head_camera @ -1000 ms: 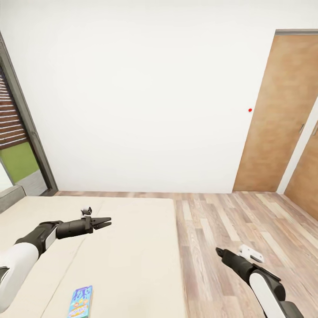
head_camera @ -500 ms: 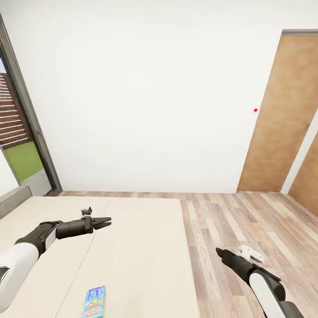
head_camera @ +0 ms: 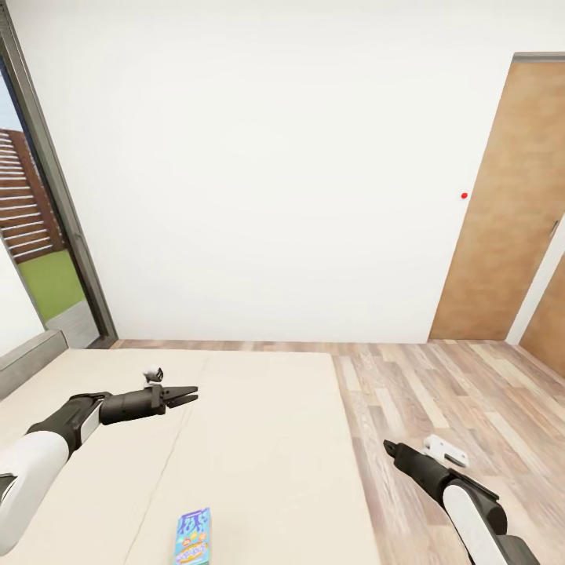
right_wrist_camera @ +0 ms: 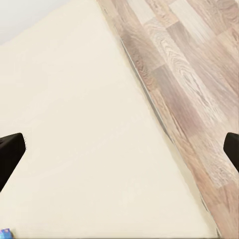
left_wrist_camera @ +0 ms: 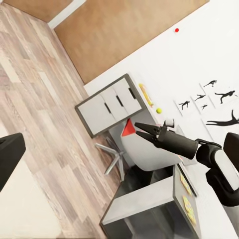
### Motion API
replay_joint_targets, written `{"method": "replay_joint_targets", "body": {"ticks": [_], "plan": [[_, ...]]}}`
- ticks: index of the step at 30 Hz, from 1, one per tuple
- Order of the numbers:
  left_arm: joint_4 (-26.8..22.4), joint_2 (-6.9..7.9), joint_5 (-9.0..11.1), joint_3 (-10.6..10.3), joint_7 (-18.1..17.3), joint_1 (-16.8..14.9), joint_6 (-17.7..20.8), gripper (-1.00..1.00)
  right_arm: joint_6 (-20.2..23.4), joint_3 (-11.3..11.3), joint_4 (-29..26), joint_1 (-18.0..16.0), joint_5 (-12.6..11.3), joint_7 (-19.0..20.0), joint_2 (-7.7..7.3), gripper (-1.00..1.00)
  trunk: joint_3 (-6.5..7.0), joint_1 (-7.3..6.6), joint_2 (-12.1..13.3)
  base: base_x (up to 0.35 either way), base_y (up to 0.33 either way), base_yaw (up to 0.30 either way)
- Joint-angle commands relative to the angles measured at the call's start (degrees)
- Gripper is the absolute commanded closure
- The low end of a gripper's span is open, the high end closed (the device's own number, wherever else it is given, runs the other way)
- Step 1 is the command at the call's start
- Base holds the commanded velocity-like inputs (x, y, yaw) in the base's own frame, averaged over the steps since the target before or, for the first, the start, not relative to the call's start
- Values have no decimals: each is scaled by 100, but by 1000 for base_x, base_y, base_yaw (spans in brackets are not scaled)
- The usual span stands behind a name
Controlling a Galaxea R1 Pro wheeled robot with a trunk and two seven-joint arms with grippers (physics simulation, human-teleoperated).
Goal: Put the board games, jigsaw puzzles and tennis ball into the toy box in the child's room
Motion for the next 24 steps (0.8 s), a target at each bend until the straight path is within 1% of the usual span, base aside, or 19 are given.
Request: {"method": "replay_joint_targets", "body": {"ticks": [1,24], "plan": [[1,-1,-10,12,-21,-3,61,-100,5,11,-8,-5,-54,-59,-5,-100,-10,4,-11,0,219,0],[1,-2,-10,12,-20,-3,61,-100,5,2,-7,-5,-54,-59,-5,-100,-10,4,-11,0,203,0]]}}
